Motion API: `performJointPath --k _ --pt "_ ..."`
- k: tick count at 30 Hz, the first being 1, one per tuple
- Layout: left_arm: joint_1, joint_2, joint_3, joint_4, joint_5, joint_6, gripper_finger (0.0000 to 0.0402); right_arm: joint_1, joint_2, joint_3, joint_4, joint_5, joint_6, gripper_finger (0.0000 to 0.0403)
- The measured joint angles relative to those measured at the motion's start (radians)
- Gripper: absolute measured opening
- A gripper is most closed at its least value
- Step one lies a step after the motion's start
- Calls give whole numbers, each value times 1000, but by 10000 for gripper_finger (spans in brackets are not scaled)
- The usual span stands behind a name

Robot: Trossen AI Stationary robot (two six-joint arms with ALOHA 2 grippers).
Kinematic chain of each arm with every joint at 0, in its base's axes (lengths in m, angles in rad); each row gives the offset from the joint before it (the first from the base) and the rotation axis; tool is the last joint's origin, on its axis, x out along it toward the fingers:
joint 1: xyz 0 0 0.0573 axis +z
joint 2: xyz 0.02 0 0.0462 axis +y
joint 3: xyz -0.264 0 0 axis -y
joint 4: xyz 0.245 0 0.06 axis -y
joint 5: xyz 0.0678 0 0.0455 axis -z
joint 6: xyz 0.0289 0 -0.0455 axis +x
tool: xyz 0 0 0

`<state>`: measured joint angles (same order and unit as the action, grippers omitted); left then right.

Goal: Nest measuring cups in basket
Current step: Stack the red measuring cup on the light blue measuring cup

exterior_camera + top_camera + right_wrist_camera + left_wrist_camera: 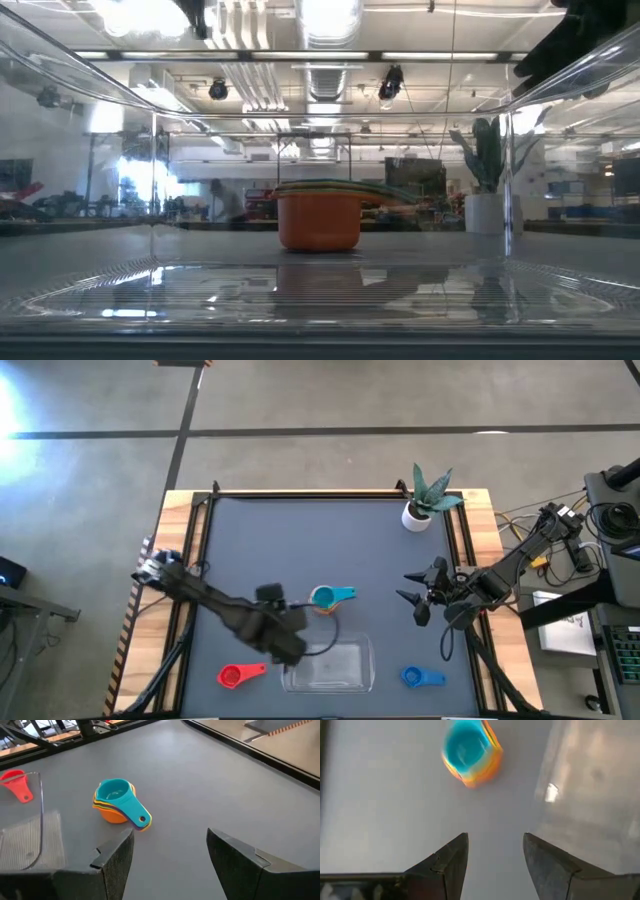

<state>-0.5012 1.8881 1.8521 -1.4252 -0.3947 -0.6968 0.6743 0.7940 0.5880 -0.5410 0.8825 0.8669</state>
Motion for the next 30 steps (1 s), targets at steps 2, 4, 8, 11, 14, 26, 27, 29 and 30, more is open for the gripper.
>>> performJointPath --k 2,4,8,11,14,26,27,29,30 --pt "-25 -69 -101 36 48 -11 172 0 0 0 0 0 -3 237" --pt "-43 -149 -213 84 104 -57 172 0 0 0 0 0 -3 237" --pt "-75 -301 -453 181 230 -187 172 0 0 0 0 0 -4 237" --pt "-111 -388 -599 224 331 -297 172 0 0 0 0 0 -18 237" --pt "-155 -436 -713 275 426 -390 172 0 0 0 0 0 -29 237" --pt "-291 -368 -849 482 545 -535 179 0 0 0 0 0 -48 237" --pt "-295 -356 -849 491 545 -536 182 0 0 0 0 0 -48 238" --pt "-302 -333 -849 522 545 -536 187 0 0 0 0 0 -47 237" --pt "-304 -321 -849 537 545 -534 191 0 0 0 0 0 -47 237"
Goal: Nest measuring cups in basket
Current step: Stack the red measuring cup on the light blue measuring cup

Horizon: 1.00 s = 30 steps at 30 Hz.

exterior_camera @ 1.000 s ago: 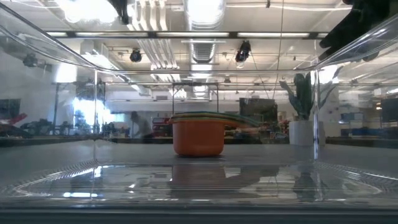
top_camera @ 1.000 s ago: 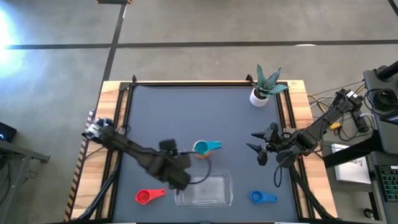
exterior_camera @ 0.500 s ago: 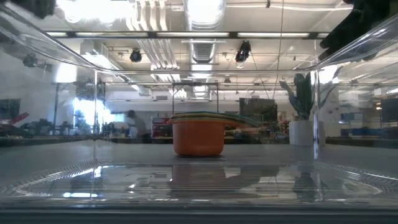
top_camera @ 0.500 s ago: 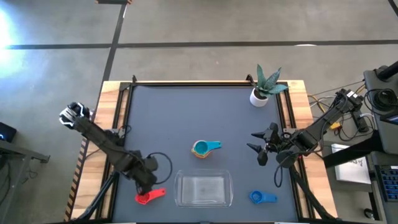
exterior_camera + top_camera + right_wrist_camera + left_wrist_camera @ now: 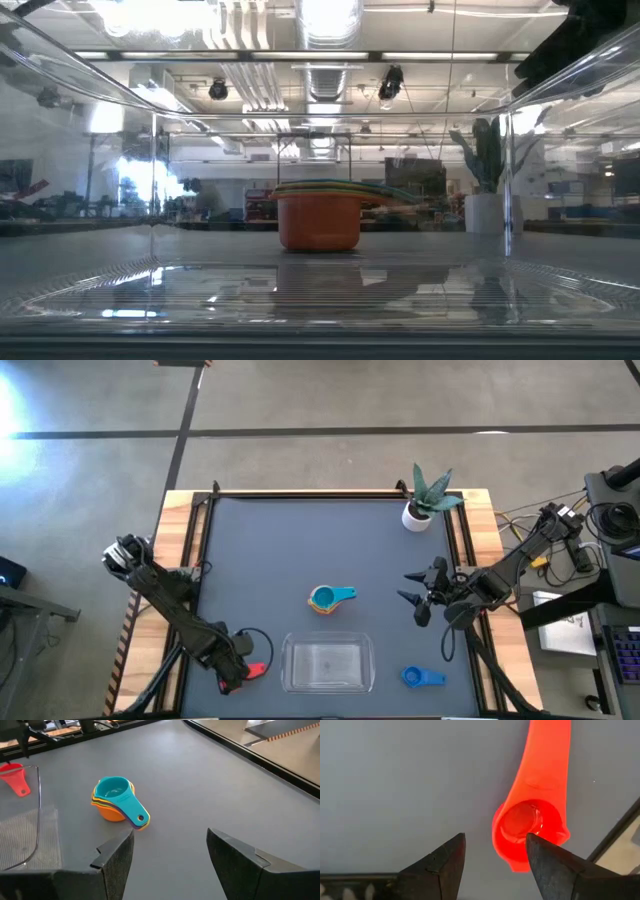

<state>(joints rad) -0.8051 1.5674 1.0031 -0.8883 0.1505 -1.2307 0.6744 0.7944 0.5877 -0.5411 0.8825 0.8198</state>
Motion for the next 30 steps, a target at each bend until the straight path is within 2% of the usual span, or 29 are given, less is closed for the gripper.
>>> performJointPath --k 9,14,19,24,30 --pt "0 83 -2 24 43 43 214 0 0 0 0 0 4 237" --pt "0 104 -24 29 45 64 201 0 0 0 0 0 2 237" --pt "0 106 -55 51 52 69 141 0 0 0 0 0 4 237" --pt "1 105 -76 58 30 49 25 0 0 -1 0 0 6 237" --pt "24 65 -71 15 13 41 3 0 0 -1 0 0 7 237"
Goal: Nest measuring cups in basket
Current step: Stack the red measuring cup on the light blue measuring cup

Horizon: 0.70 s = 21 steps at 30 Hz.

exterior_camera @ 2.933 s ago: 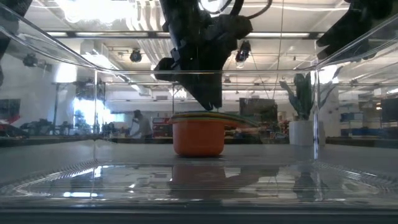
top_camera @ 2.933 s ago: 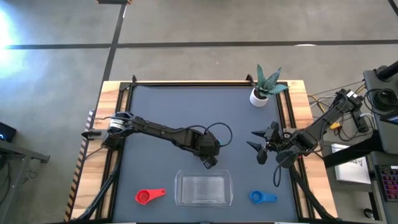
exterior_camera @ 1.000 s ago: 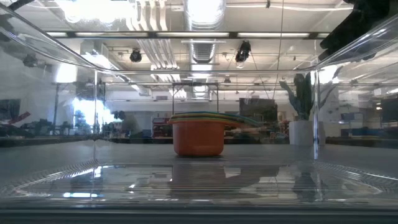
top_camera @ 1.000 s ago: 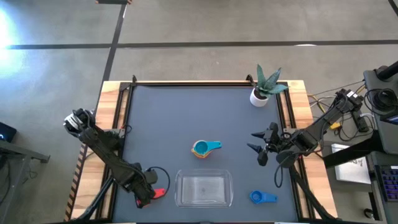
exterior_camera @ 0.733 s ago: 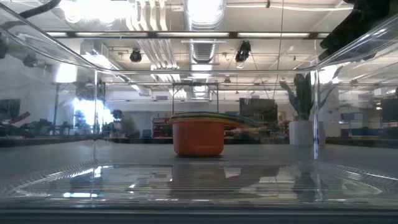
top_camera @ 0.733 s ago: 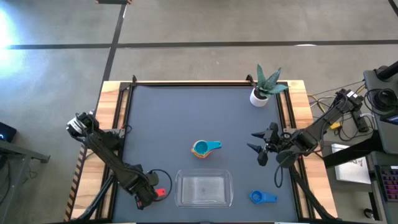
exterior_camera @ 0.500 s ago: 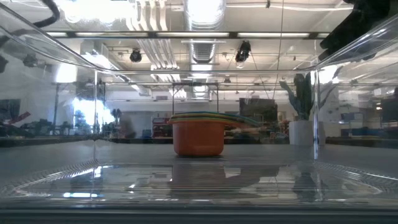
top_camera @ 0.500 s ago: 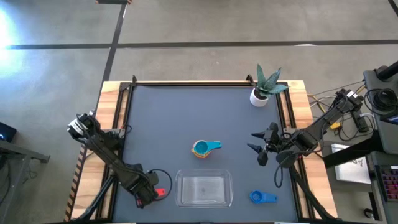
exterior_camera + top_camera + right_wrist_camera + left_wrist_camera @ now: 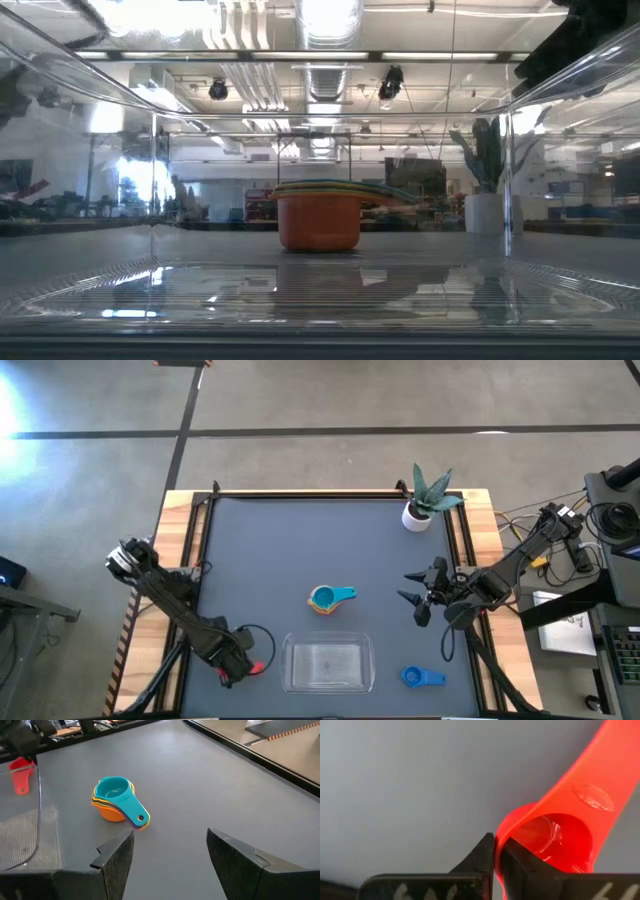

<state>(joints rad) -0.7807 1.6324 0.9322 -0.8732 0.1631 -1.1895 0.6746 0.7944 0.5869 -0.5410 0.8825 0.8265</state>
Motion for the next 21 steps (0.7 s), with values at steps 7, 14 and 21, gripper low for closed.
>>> performJointPath --k 7,14,21 --pt "37 -184 106 -243 -165 -16 1 0 0 0 0 0 -5 237" --pt "150 -338 277 -280 -475 117 1 0 0 0 0 10 -12 237" --pt "312 -351 433 -269 -566 376 0 -1 -2 0 1 37 -31 237"
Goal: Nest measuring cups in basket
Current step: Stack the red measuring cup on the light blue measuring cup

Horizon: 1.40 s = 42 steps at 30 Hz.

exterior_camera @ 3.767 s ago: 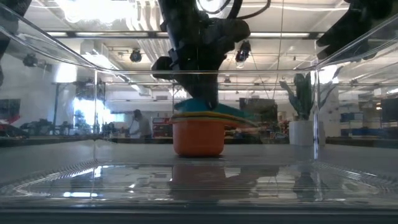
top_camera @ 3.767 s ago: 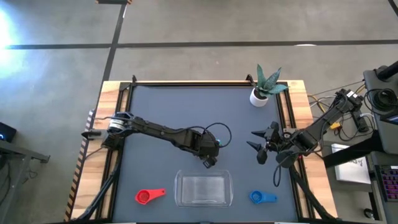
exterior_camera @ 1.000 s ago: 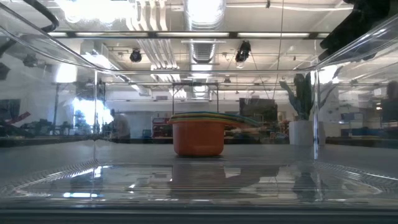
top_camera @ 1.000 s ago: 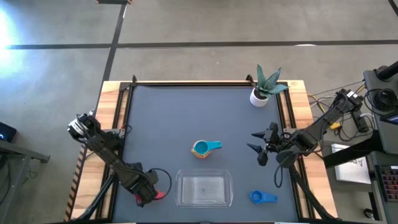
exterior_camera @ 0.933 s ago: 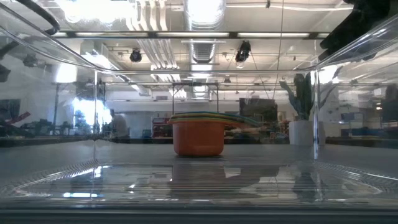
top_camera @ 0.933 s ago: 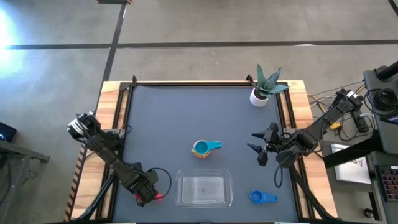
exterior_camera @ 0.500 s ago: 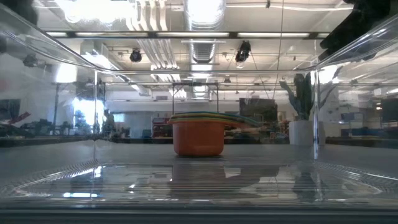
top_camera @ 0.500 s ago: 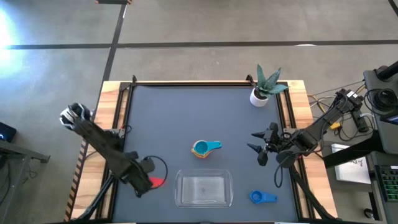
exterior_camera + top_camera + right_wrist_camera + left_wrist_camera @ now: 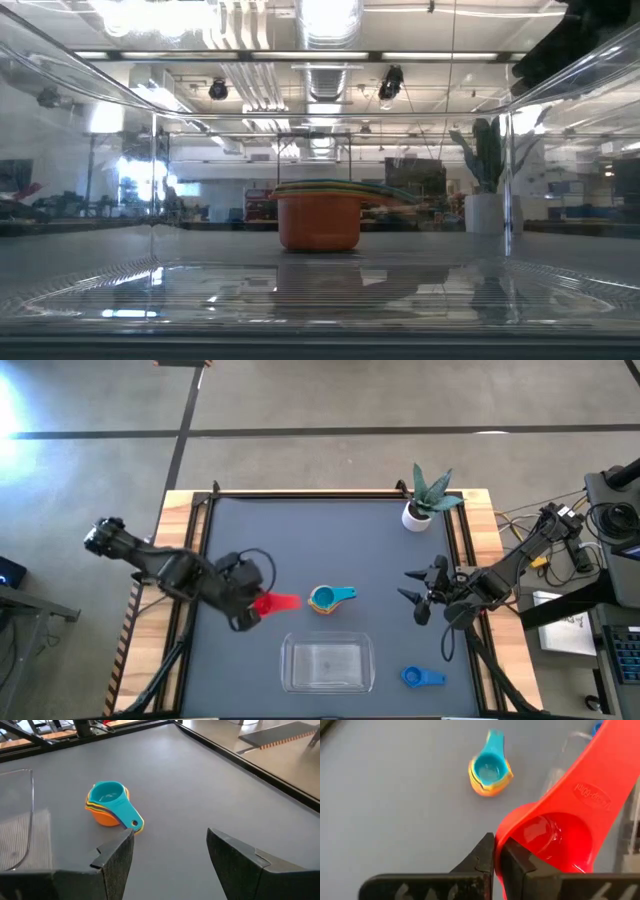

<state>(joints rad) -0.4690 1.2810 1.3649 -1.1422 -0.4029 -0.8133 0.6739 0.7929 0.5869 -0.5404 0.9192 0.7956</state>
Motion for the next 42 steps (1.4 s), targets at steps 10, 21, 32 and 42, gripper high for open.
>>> performJointPath --k 10,21,32,42 --pt "202 50 -47 229 119 161 0 8 -2 62 0 0 -77 237" --pt "374 201 -196 587 337 262 0 33 1 123 0 24 -134 237" --pt "430 411 -135 649 393 297 0 33 2 123 0 24 -132 237" --pt "443 556 -19 531 396 296 0 45 2 123 -1 15 -126 237"
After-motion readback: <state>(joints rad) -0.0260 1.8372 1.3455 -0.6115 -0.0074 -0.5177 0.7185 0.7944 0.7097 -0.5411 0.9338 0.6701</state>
